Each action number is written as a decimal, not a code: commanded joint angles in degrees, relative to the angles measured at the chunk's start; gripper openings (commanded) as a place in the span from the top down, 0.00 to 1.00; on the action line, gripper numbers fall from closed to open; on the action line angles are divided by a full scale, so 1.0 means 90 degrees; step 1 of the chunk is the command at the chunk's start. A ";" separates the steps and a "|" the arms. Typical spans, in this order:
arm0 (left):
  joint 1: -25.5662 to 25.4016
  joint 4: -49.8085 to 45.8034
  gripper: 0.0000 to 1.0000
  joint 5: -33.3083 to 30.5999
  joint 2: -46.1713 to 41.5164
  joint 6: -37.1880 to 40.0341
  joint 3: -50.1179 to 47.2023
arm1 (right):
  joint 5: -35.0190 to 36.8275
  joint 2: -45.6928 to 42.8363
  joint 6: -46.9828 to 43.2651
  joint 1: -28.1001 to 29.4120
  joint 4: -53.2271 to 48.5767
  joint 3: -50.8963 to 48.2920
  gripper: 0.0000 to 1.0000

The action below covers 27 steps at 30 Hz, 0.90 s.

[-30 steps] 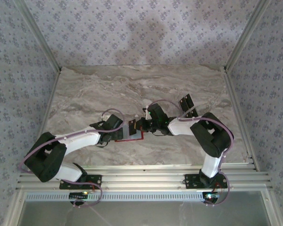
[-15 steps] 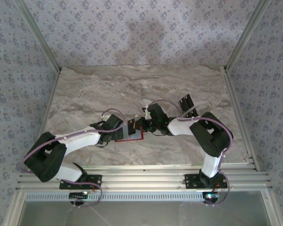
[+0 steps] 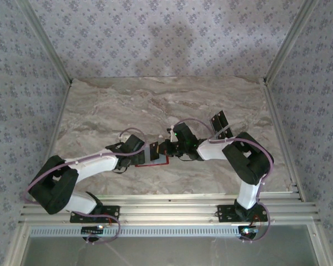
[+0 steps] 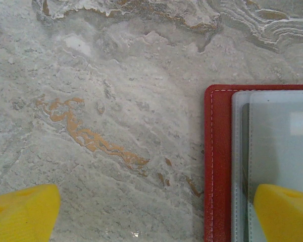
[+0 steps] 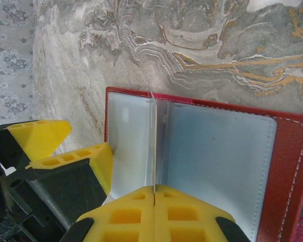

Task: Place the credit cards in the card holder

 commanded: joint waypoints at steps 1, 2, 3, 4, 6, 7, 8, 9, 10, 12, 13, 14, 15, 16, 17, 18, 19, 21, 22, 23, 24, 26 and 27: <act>0.0009 -0.0323 0.01 -0.0093 0.0100 0.0003 -0.0138 | -0.0014 0.0081 0.0087 0.0046 0.0044 -0.0148 1.00; 0.0009 -0.0320 0.01 -0.0099 0.0104 0.0005 -0.0129 | 0.0005 0.0072 0.0096 0.0031 0.0073 -0.0202 1.00; 0.0010 -0.0320 0.01 -0.0097 0.0100 0.0006 -0.0129 | 0.0016 0.0069 0.0120 0.0023 0.0111 -0.0255 1.00; 0.0002 -0.0318 0.01 -0.0101 0.0105 0.0016 -0.0129 | 0.0009 0.0086 0.0137 0.0011 0.0153 -0.0313 1.00; 0.0009 -0.0333 0.01 -0.0097 0.0101 0.0010 -0.0120 | -0.0002 0.0098 0.0164 -0.0008 0.0214 -0.0385 1.00; 0.0005 -0.0333 0.01 -0.0101 0.0102 0.0004 -0.0121 | 0.0001 0.0108 0.0168 -0.0002 0.0243 -0.0412 1.00; 0.0010 -0.0331 0.01 -0.0101 0.0105 0.0008 -0.0120 | 0.0007 0.0126 0.0170 -0.0006 0.0260 -0.0428 1.00; 0.0010 -0.0332 0.01 -0.0100 0.0105 0.0003 -0.0122 | -0.0001 0.0144 0.0177 -0.0005 0.0279 -0.0430 1.00; 0.0010 -0.0333 0.01 -0.0108 0.0105 0.0003 -0.0119 | -0.0011 0.0166 0.0194 -0.0010 0.0308 -0.0441 1.00; 0.0010 -0.0332 0.01 -0.0107 0.0105 0.0010 -0.0122 | -0.0048 0.0220 0.0214 -0.0014 0.0356 -0.0440 1.00; 0.0010 -0.0333 0.01 -0.0106 0.0114 0.0002 -0.0122 | -0.0068 0.0235 0.0211 -0.0015 0.0371 -0.0449 1.00; 0.0007 -0.0332 0.01 -0.0103 0.0114 0.0010 -0.0119 | -0.0093 0.0263 0.0199 -0.0016 0.0377 -0.0436 1.00; 0.0004 -0.0332 0.01 -0.0105 0.0122 0.0002 -0.0121 | -0.0109 0.0297 0.0198 -0.0019 0.0390 -0.0438 1.00; 0.0002 -0.0328 0.01 -0.0102 0.0121 0.0003 -0.0123 | -0.0130 0.0304 0.0205 -0.0021 0.0405 -0.0446 1.00; 0.0004 -0.0333 0.01 -0.0108 0.0129 0.0003 -0.0119 | -0.0153 0.0321 0.0201 -0.0021 0.0420 -0.0456 1.00; 0.0008 -0.0322 0.01 -0.0104 0.0134 0.0002 -0.0112 | -0.0172 0.0333 0.0202 -0.0031 0.0439 -0.0462 1.00; 0.0007 -0.0323 0.01 -0.0096 0.0138 -0.0002 -0.0123 | -0.0186 0.0344 0.0203 -0.0035 0.0463 -0.0461 1.00; 0.0009 -0.0313 0.01 -0.0095 0.0151 -0.0007 -0.0109 | -0.0244 0.0348 0.0227 -0.0047 0.0531 -0.0483 1.00; 0.0002 -0.0313 0.01 -0.0094 0.0163 -0.0005 -0.0109 | -0.0269 0.0345 0.0235 -0.0058 0.0561 -0.0491 1.00; 0.0004 -0.0308 0.01 -0.0093 0.0157 -0.0004 -0.0110 | -0.0304 0.0342 0.0263 -0.0068 0.0593 -0.0497 1.00; 0.0009 -0.0311 0.01 -0.0100 0.0151 0.0002 -0.0100 | -0.0329 0.0319 0.0283 -0.0079 0.0623 -0.0495 1.00; 0.0010 -0.0313 0.01 -0.0092 0.0152 0.0004 -0.0097 | -0.0393 0.0280 0.0340 -0.0084 0.0672 -0.0479 1.00; 0.0003 -0.0313 0.01 -0.0099 0.0153 0.0004 -0.0094 | -0.0419 0.0242 0.0356 -0.0081 0.0675 -0.0455 1.00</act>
